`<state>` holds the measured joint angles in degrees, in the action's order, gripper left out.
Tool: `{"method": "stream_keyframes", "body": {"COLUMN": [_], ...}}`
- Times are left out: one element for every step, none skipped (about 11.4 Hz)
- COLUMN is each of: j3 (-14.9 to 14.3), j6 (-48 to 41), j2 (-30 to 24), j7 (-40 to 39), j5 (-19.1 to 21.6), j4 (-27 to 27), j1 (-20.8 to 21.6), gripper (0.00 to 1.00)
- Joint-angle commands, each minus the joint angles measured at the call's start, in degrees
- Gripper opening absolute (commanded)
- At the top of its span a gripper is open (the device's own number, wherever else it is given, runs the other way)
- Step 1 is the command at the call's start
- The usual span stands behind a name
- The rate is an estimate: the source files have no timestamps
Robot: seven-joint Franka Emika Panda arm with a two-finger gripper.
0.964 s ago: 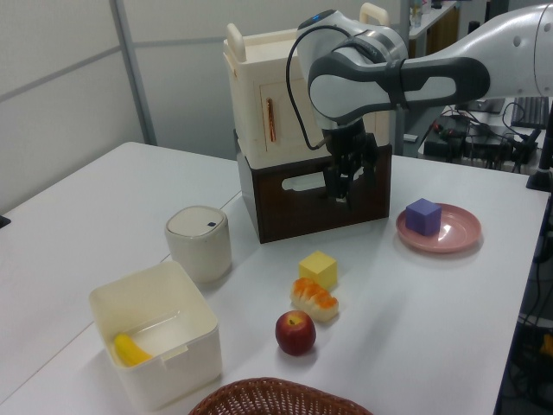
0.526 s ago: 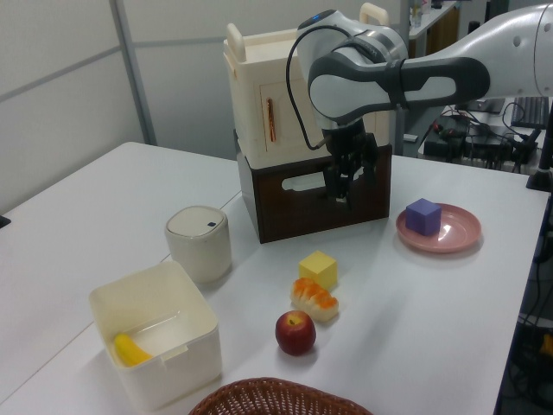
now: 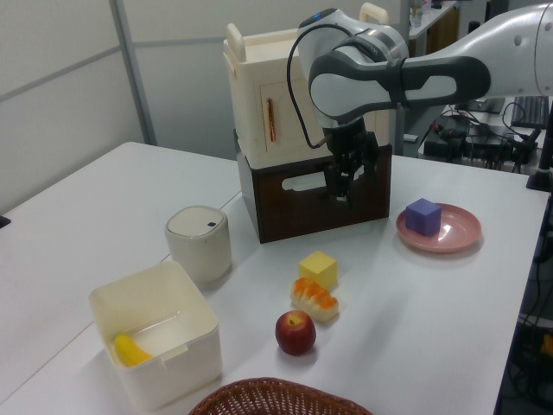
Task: Put the purple cube on the table
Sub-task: 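Move the open gripper over the purple cube on the pink plate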
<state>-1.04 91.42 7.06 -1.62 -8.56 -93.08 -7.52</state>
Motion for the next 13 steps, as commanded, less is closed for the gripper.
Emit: {"method": "stream_keyframes", "body": {"j3": [-0.54,-0.63,-0.54,-0.54,-0.54,-0.54,-0.54,-0.54,-0.45,-0.19,-0.01,-0.01,-0.10], "j6": [2.70,3.58,4.55,5.43,5.96,6.40,7.01,7.19,7.80,8.59,8.86,10.34,11.05], "j2": [-0.47,-0.38,-0.03,0.06,0.49,0.76,0.94,1.72,2.08,2.78,3.22,3.31,3.40], "j7": [-1.11,-1.89,-2.86,-4.17,-5.84,-6.03,-6.20,-6.21,-6.12,-5.51,-5.15,-4.54,-4.54], "j5": [-0.94,-0.85,-0.85,-0.67,-0.41,-0.32,-0.23,-0.23,-0.06,0.03,0.03,0.12,0.12], "j4": [-0.26,-0.26,-0.26,-0.26,-0.26,-0.26,-0.26,-0.26,-0.26,-0.26,-0.26,-0.34,-0.34], "j1": [-2.84,-3.72,-4.52,-5.39,-6.01,-6.89,-7.68,-7.69,-7.43,-7.16,-7.07,-7.16,-7.51], "gripper": [1.00,1.00,1.00,1.00,1.00,1.00,1.00,1.00,1.00,1.00,1.00,1.00,1.00]}}
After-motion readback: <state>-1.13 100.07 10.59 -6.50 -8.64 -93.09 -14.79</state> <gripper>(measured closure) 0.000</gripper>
